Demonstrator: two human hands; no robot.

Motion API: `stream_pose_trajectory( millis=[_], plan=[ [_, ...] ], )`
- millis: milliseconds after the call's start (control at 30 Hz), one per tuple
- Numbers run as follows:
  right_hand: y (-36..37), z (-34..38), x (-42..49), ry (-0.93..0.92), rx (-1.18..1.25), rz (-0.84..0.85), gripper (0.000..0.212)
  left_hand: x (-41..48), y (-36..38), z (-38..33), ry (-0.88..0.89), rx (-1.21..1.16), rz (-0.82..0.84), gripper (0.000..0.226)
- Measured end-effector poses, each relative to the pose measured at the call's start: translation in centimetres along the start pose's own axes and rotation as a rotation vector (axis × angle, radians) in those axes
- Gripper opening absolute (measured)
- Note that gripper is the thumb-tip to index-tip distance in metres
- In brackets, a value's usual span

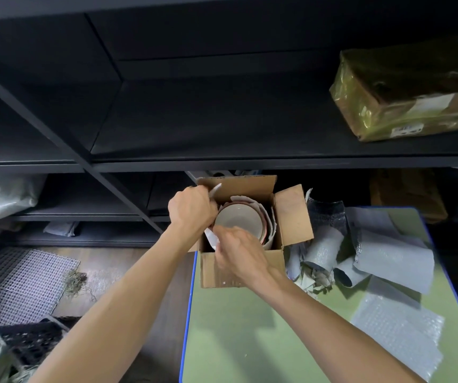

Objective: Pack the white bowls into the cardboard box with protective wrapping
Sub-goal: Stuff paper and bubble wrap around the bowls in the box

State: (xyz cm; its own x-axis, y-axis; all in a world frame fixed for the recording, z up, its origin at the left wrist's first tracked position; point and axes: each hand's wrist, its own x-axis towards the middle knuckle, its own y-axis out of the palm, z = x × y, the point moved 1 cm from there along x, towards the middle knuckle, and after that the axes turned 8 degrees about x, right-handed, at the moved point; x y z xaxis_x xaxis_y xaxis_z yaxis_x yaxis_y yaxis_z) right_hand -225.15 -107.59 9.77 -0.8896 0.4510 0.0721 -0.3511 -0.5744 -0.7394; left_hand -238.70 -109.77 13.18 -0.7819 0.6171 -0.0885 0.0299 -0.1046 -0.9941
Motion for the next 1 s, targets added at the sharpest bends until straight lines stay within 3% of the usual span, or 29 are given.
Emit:
stream_pose_trajectory(
  millis=[400,567,700,867,1000],
  plan=[
    [0.7,0.7,0.9,-0.040,-0.047,-0.051,0.018,0.3,-2.0,0.3,-0.007,-0.242,-0.035,0.009],
    [0.7,1.3,0.8,-0.003,0.015,-0.083,0.043,-0.1,-1.9,-0.5,0.061,-0.172,0.008,0.012],
    [0.2,1.2,0.3,0.075,0.064,-0.014,0.030,-0.3,-2.0,-0.6,0.111,-0.065,-0.020,0.012],
    [0.5,1.4,0.9,0.132,0.093,0.007,0.035,0.9,-2.5,0.0,0.120,0.010,-0.008,0.007],
    [0.5,0.6,0.6,0.157,0.015,-0.032,0.025,0.8,-0.2,-0.5,0.162,-0.030,0.006,0.019]
  ],
)
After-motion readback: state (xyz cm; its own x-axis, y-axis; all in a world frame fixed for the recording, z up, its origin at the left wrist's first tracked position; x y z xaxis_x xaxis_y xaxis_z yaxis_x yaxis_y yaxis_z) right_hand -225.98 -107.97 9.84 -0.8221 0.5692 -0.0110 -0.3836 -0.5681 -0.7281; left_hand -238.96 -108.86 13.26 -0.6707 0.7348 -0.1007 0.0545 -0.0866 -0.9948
